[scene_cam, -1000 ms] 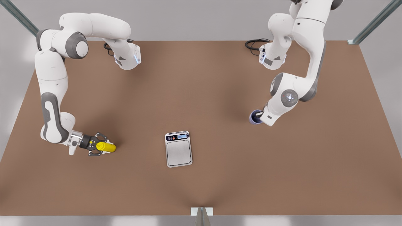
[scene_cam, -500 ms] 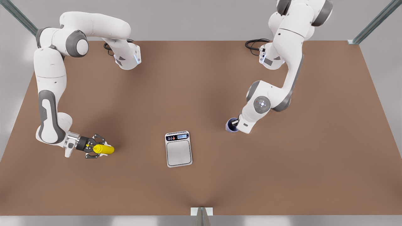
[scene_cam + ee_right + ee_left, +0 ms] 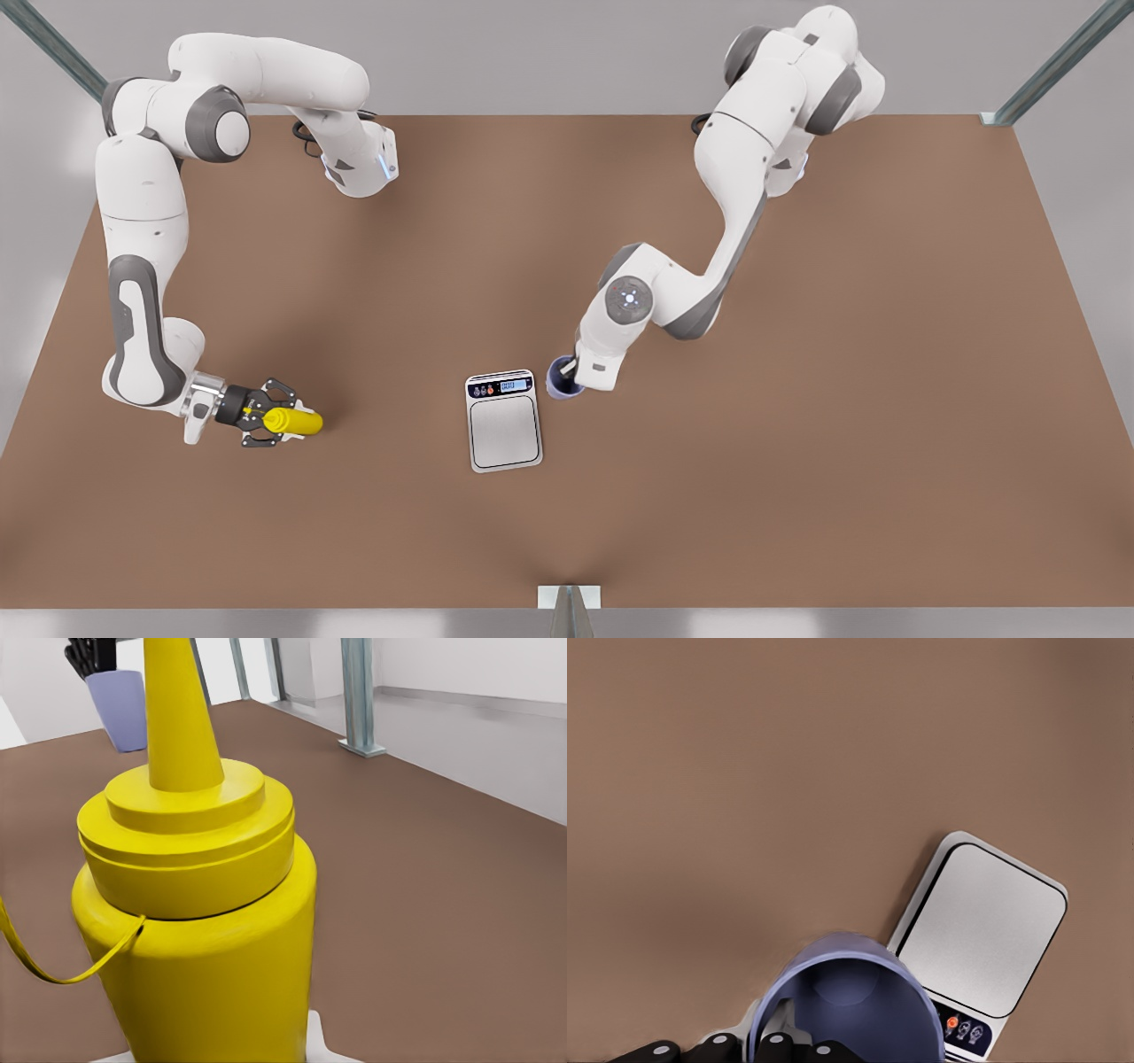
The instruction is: Move cup to the weight, pick up sauce bottle, pour sauce
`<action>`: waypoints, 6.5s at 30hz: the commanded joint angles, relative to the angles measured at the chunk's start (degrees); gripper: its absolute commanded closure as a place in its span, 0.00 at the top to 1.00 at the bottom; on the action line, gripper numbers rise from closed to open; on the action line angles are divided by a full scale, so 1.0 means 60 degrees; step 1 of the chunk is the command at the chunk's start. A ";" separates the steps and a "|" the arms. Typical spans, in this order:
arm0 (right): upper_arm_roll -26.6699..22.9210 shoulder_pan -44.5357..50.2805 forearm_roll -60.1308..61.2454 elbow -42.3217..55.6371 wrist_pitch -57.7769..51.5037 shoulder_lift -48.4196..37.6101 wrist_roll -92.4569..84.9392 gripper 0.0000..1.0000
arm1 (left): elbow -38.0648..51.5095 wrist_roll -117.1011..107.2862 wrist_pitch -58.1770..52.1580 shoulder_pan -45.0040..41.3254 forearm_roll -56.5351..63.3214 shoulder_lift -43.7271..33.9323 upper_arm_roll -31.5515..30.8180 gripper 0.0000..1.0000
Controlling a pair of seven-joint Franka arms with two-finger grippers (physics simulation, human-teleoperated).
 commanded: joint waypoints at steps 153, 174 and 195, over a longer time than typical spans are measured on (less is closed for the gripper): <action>0.2974 -0.1538 -0.1521 0.0791 -0.2197 0.1450 -0.0909 0.60 | -0.0610 1.1135 -0.6237 0.5290 0.1714 -0.4672 0.1216 1.00; 0.2784 -0.1348 -0.1551 0.0879 -0.1596 0.1772 -0.1539 1.00 | -0.0712 1.1179 -0.6252 0.5290 0.1714 -0.4687 0.1260 1.00; 0.2769 -0.1465 -0.1653 0.0820 -0.1596 0.1714 -0.1539 1.00 | -0.0492 1.1106 -0.6164 0.5290 0.1714 -0.4613 0.1245 1.00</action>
